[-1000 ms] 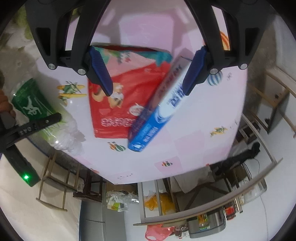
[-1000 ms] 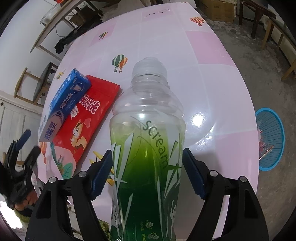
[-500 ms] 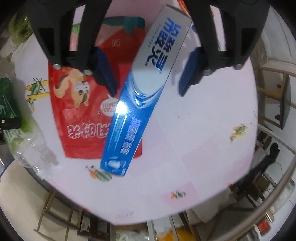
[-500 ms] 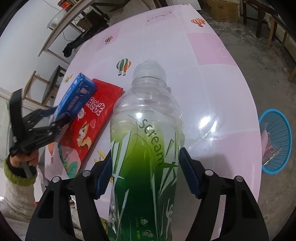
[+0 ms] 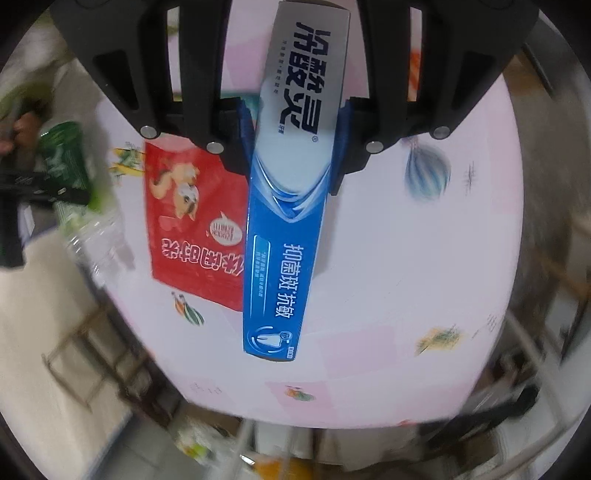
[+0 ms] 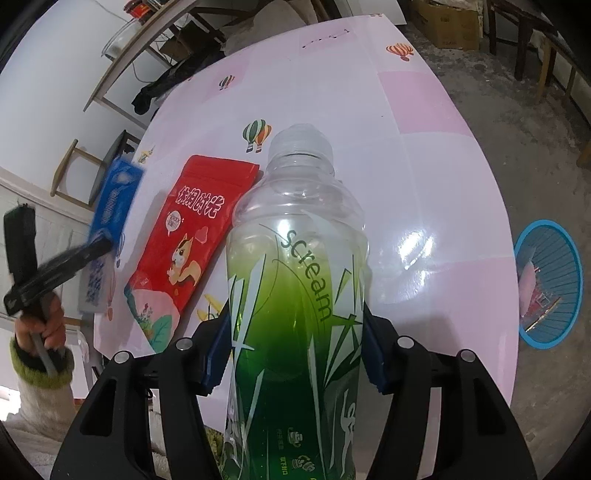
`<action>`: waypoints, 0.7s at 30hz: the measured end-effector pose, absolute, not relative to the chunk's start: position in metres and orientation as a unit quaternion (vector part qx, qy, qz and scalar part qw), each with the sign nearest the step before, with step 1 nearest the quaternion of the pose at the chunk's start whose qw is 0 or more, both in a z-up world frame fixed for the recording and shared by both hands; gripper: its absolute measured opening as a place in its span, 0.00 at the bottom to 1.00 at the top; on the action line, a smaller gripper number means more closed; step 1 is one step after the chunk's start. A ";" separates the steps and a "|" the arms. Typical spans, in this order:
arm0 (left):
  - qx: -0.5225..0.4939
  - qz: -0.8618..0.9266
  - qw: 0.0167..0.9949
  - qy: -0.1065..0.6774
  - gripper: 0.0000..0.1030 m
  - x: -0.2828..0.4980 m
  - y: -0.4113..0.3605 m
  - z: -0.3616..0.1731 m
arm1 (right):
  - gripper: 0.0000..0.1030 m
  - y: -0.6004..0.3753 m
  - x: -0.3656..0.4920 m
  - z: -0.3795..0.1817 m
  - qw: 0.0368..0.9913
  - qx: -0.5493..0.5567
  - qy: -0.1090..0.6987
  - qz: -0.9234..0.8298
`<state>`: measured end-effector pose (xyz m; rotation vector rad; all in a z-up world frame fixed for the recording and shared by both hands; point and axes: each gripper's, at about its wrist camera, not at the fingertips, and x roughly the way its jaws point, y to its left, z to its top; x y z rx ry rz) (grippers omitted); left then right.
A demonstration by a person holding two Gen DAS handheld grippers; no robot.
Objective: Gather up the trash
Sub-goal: 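Close the left tool on the toothpaste box and lift it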
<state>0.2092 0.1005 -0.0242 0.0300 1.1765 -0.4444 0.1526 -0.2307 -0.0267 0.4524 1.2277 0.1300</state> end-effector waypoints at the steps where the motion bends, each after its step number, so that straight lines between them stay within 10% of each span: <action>1: -0.025 -0.204 0.807 0.553 0.32 0.198 0.117 -0.024 | 0.57 -0.230 0.153 -0.025 0.792 0.208 0.571 0.061; 8: -0.197 -0.210 0.787 0.545 0.33 0.141 0.164 -0.061 | 0.57 -0.217 0.148 -0.023 0.786 0.202 0.581 0.070; 21: -0.163 -0.172 0.820 0.522 0.57 0.123 0.175 -0.068 | 0.64 -0.211 0.150 -0.024 0.777 0.209 0.590 0.071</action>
